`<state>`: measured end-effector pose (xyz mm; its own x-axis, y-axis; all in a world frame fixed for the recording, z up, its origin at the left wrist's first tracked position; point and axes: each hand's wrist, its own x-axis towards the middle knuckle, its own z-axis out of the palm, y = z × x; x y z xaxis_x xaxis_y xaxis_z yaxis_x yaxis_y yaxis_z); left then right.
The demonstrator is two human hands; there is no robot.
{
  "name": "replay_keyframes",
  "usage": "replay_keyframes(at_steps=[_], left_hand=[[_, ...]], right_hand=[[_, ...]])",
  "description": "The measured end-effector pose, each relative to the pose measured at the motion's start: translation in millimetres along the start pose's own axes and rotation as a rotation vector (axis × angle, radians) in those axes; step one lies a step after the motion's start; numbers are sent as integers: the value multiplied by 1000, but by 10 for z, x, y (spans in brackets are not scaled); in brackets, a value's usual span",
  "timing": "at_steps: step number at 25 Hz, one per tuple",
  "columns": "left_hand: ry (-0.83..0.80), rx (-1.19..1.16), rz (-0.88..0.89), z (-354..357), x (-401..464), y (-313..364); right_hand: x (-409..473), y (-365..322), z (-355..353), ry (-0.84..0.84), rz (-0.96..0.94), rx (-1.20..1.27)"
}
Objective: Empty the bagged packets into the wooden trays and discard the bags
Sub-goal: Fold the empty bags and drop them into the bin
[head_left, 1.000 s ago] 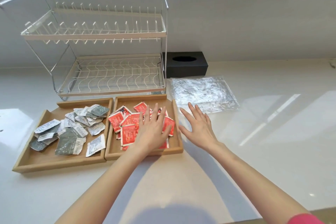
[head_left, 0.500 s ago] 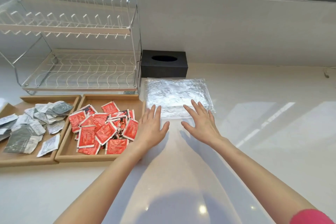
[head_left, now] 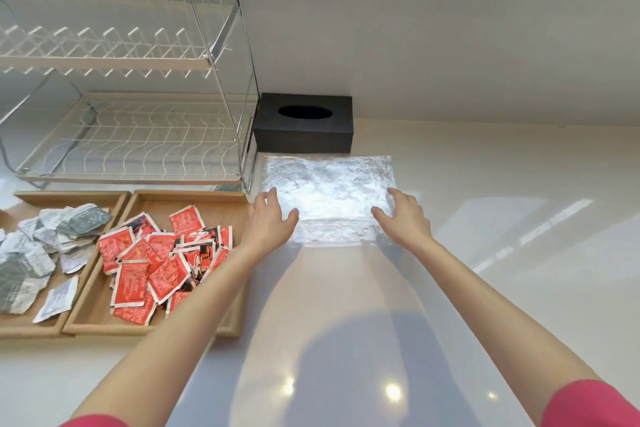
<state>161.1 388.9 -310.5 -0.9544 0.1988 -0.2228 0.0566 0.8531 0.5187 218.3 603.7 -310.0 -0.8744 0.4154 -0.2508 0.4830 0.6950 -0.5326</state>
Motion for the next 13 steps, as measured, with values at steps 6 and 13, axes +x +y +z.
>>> replay_keyframes(at_steps=[6,13], left_hand=[[-60,76,-104,-1,529,5],[-11,152,-215,92,766,78]], right_hand=[[495,-24,-41,9,192,-37],[705,41,83,-25,261,-34]])
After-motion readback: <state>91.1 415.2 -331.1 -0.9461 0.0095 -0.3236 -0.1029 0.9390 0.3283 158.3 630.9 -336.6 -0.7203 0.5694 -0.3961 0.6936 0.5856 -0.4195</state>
